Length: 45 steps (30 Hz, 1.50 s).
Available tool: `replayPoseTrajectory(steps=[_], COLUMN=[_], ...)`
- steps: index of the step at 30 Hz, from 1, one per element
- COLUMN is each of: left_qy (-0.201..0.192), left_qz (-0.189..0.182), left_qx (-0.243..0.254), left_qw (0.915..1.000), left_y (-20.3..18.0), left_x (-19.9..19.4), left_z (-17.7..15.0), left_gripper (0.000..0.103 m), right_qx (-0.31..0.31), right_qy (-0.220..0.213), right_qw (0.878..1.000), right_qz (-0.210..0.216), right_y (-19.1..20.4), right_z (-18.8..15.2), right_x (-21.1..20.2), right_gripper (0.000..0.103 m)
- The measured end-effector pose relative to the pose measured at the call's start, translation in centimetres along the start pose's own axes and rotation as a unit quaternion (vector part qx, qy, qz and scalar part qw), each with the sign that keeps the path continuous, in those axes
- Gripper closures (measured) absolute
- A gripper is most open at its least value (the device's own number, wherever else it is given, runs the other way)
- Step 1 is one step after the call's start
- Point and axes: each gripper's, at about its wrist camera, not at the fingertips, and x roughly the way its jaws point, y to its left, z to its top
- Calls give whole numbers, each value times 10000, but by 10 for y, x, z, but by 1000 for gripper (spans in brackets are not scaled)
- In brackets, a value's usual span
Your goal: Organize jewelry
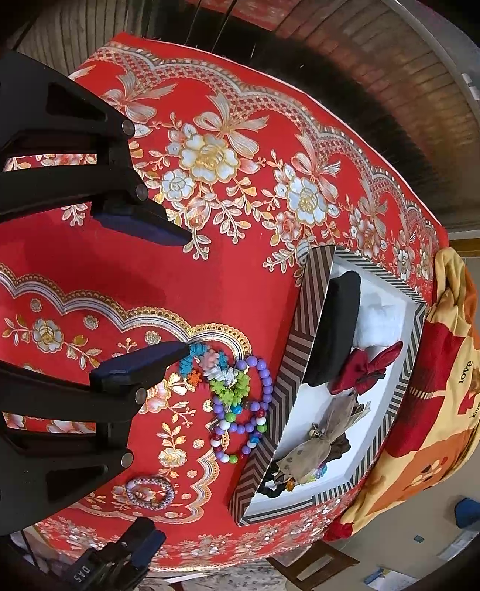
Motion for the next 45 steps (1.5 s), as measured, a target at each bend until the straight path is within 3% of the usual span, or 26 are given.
replayPoseTrajectory(steps=[10, 17, 23, 28, 33, 36, 38, 40, 42, 44, 45], left_qy=[237, 322, 364, 470, 591, 574, 558, 548, 539, 506, 475], left_qz=[-185, -312, -451, -577, -696, -761, -883, -1001, -1091, -1083, -1049], left_qx=[-5, 131, 303, 540, 609, 590, 521, 454, 432, 480, 527], left_qw=[9995, 9989, 9979, 9958, 9940, 9937, 9932, 9924, 9916, 9917, 9920], left_y=[11, 9, -2, -18, -26, -29, -28, -27, -28, -30, -31], left_x=[13, 19, 27, 36, 46, 49, 51, 53, 55, 55, 55], left_z=[3, 9, 18, 24, 27, 29, 32, 34, 36, 37, 37], left_gripper=[49, 49, 49, 49, 49, 49, 53, 72, 80, 82, 82], right_qx=[-191, -355, -574, -865, -573, -364, -311, -379, -455, -487, -506], right_qy=[-176, -109, -200, -182, -105, -127, -160, -167, -163, -144, -123], right_qw=[9995, 9992, 9974, 9943, 9970, 9990, 9992, 9989, 9986, 9986, 9986], right_qz=[163, -160, -381, -591, -503, -243, -183, -219, -204, -140, -97], right_y=[28, 42, 47, 45, 24, 14, 11, 14, 16, 18, 19], right_z=[34, 56, 62, 59, 55, 52, 50, 50, 51, 51, 50], right_x=[31, 72, 82, 81, 71, 68, 67, 67, 68, 69, 68], right_gripper=[50, 50, 62, 86, 87, 87, 87, 87, 87, 87, 95])
